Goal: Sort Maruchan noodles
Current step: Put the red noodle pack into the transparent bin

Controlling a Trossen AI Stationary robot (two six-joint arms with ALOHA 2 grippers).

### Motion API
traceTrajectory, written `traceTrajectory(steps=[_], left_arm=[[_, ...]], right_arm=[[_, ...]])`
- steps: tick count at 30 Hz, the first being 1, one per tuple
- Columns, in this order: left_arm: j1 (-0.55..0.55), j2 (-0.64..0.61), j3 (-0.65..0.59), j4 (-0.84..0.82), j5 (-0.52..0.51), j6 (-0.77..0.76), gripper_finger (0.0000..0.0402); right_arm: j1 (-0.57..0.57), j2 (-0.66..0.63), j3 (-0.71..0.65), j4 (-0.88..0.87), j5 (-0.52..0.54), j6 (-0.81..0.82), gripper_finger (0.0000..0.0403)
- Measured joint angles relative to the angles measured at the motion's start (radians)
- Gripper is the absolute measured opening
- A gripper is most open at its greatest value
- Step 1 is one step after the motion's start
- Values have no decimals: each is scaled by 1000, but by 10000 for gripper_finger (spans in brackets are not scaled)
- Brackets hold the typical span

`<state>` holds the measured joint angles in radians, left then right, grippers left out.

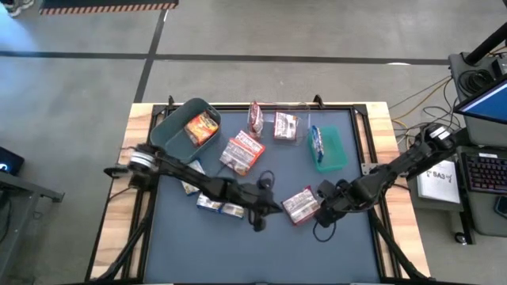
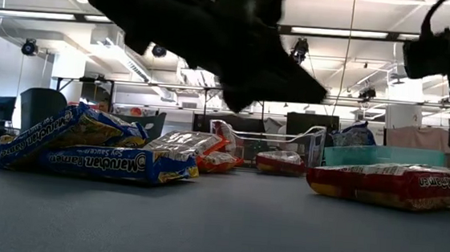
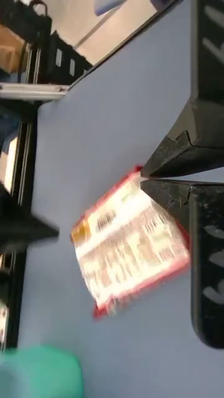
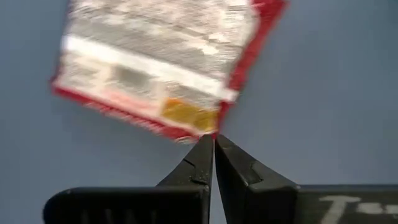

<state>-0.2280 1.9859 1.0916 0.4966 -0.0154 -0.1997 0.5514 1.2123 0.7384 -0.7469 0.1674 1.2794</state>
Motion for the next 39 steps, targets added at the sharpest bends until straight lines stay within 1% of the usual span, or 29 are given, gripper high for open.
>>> traceTrajectory(steps=[4,9,16,18,21,25,27,31,33,36,39], left_arm=[[-3,90,60,1,1,7,0],[-2,166,103,-8,-3,0,0],[-2,219,170,-23,-3,-3,0],[-2,218,171,-37,-1,-3,0],[-4,205,162,-54,-5,-4,0],[-2,163,158,-192,-33,13,0],[-1,144,156,-263,-57,18,0],[-2,125,146,-323,-78,16,0],[0,129,144,-324,-78,16,0],[0,128,141,-331,-85,4,0],[1,128,134,-350,-85,-4,0]], right_arm=[[0,-10,-60,2,52,53,8],[0,5,-117,43,120,115,8],[0,34,-137,281,125,109,8],[0,61,-138,353,124,92,8],[-1,103,-134,410,114,76,8],[2,131,-103,393,54,78,8],[2,125,-91,360,32,70,9],[2,84,-81,292,26,57,10],[-4,57,-81,274,11,58,15],[-5,9,-83,272,-2,61,35],[-5,-39,-88,279,5,80,69]])
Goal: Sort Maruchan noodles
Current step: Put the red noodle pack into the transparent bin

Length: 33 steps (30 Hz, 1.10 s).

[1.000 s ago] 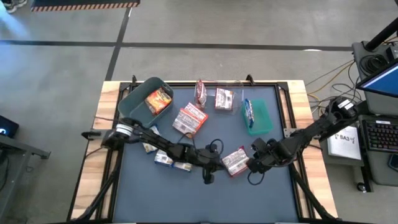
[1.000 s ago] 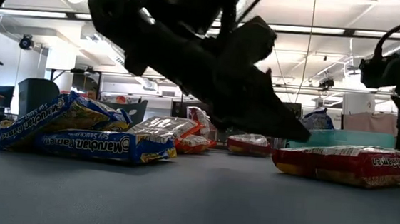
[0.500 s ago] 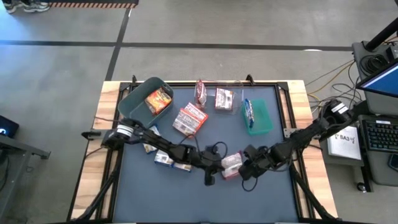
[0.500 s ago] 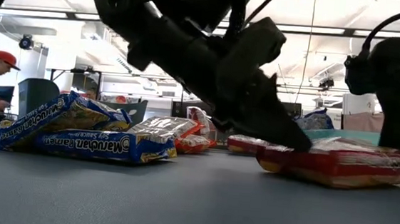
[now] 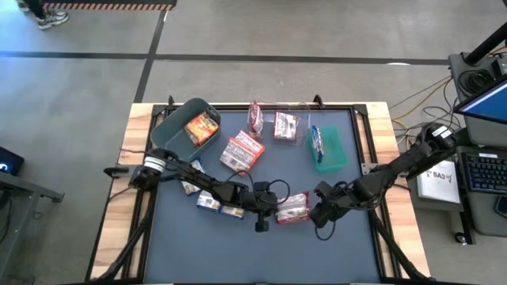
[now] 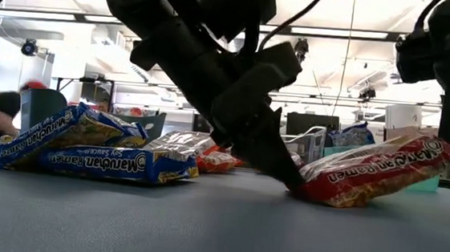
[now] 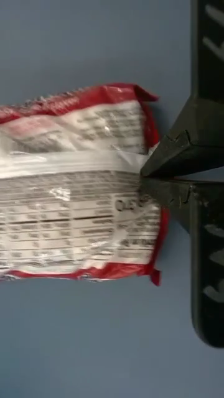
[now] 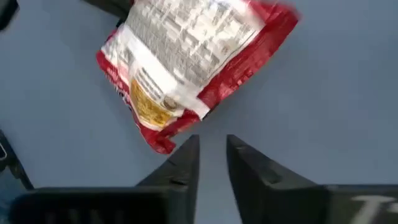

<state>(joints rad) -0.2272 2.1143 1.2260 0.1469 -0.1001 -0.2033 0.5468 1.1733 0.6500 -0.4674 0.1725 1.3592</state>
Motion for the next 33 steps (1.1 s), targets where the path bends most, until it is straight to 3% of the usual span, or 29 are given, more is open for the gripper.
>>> traceTrajectory(steps=[7,12,17,24,33], left_arm=[[1,0,-7,1,0,-16,0],[0,0,-10,2,-7,-16,0],[0,0,-11,3,-10,-16,0],[0,10,-11,19,-15,-26,0],[0,13,-11,28,-14,-42,0]], right_arm=[[-1,-48,-16,17,98,32,170],[-1,-14,-42,27,101,76,227],[-1,16,-90,163,107,84,267],[-1,46,-174,345,141,114,285],[0,133,-228,642,198,65,266]])
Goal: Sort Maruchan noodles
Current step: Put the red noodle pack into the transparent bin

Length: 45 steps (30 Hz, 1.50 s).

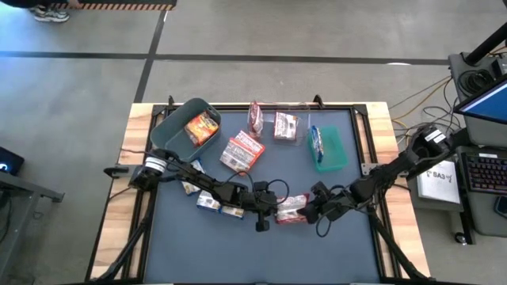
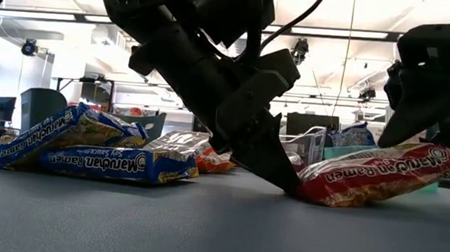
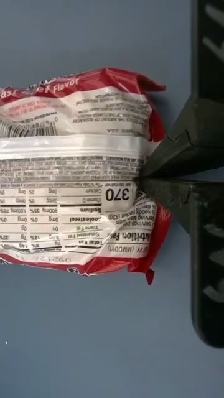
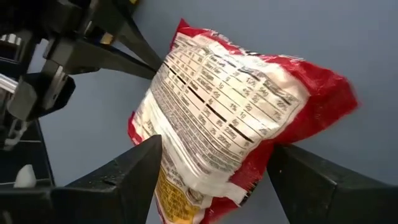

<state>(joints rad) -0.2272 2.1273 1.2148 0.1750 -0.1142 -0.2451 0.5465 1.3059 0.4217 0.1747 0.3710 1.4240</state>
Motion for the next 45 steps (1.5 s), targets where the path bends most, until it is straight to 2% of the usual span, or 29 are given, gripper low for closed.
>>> traceTrajectory(steps=[6,15,19,24,28,35,45], left_arm=[[-1,0,0,0,-1,0,0],[-1,-25,-2,-21,-4,50,0],[0,-72,-3,-68,-14,106,0],[3,-171,-2,-153,-104,180,0],[3,-279,-16,-209,-129,236,0],[2,-543,-138,-212,-203,296,0],[2,-909,-356,-132,-300,316,0]], right_arm=[[-1,47,8,27,35,-4,220],[-2,-3,8,12,67,-28,80],[-2,-44,8,11,73,-56,41],[-6,-95,8,9,77,-105,40],[-13,-135,16,7,114,-170,42],[-67,-197,81,3,225,-398,43],[-295,-220,333,-319,285,-686,43]])
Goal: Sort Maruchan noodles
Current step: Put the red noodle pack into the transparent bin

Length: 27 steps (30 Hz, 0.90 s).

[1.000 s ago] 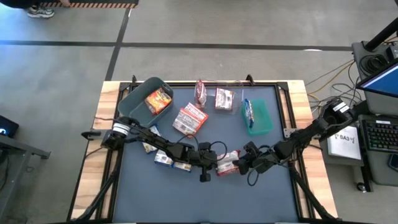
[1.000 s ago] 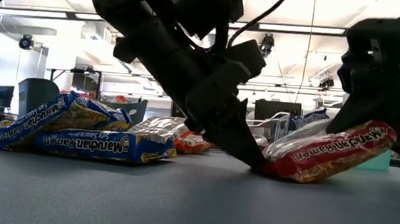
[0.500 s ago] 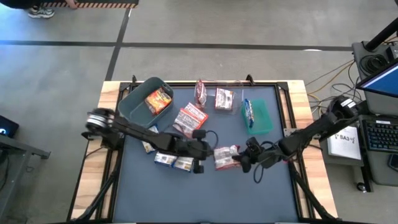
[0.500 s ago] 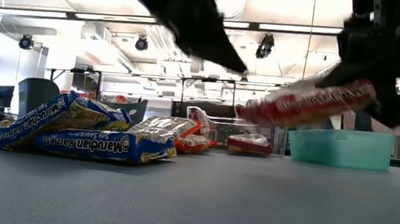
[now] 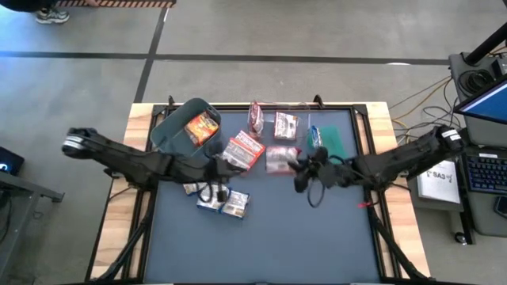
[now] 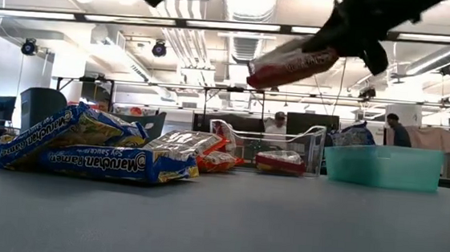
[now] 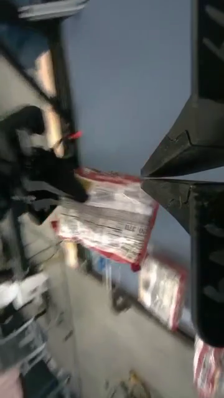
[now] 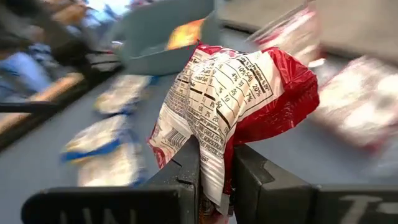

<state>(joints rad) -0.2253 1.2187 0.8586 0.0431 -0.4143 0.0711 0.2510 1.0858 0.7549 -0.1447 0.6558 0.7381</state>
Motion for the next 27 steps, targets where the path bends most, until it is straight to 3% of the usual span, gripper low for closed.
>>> traceTrajectory(steps=[6,14,27], left_arm=[[1,-159,-135,54,-110,21,0],[5,-262,-202,96,-135,96,0],[7,-292,-234,99,-145,78,0]], right_arm=[[-170,65,178,-130,6,-129,43],[-377,205,405,-299,-7,-241,43],[-617,555,746,-571,-259,-268,43]])
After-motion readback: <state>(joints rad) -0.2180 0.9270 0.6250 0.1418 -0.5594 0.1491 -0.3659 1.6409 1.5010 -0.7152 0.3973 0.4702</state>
